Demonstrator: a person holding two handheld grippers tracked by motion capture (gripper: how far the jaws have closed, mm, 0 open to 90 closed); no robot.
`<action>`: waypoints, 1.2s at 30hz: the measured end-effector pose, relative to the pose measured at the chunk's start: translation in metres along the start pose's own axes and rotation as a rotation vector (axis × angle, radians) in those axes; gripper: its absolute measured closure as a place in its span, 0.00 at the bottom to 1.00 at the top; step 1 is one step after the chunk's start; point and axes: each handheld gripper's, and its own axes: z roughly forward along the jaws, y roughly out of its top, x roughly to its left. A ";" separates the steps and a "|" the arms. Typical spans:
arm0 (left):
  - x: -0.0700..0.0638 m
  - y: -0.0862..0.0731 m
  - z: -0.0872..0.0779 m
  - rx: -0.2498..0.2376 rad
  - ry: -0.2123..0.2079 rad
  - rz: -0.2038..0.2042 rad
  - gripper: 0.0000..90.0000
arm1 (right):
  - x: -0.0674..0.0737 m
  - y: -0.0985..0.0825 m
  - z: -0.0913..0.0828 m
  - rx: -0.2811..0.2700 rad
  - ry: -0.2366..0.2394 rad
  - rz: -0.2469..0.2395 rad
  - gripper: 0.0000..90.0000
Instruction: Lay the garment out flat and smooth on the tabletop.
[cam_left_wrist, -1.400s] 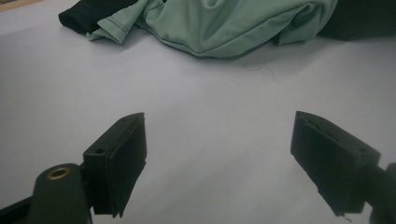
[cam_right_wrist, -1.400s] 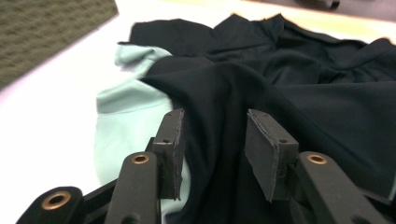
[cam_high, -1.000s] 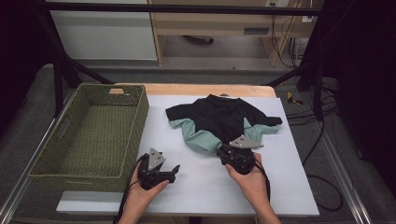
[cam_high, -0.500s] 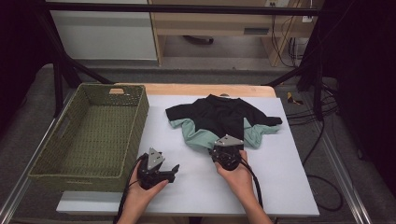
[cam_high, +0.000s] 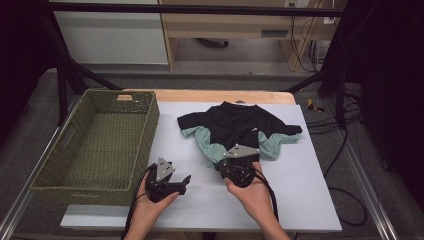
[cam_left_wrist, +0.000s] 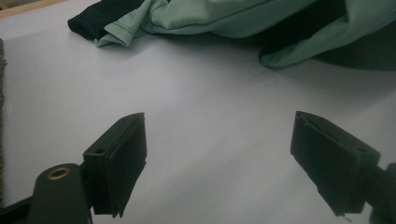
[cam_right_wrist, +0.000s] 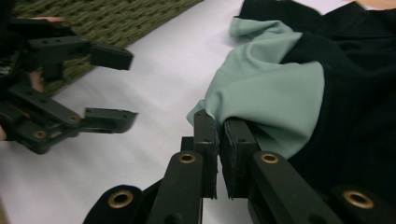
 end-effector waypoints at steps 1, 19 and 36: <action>0.000 0.000 0.000 0.001 -0.002 0.001 0.21 | -0.001 0.001 0.004 0.008 -0.002 -0.005 0.95; -0.005 0.001 0.002 0.008 -0.018 0.012 0.21 | -0.050 0.003 0.070 0.022 -0.076 0.008 0.69; -0.027 0.021 0.011 -0.038 -0.037 0.019 0.46 | -0.070 -0.087 -0.056 -0.095 -0.197 0.010 0.55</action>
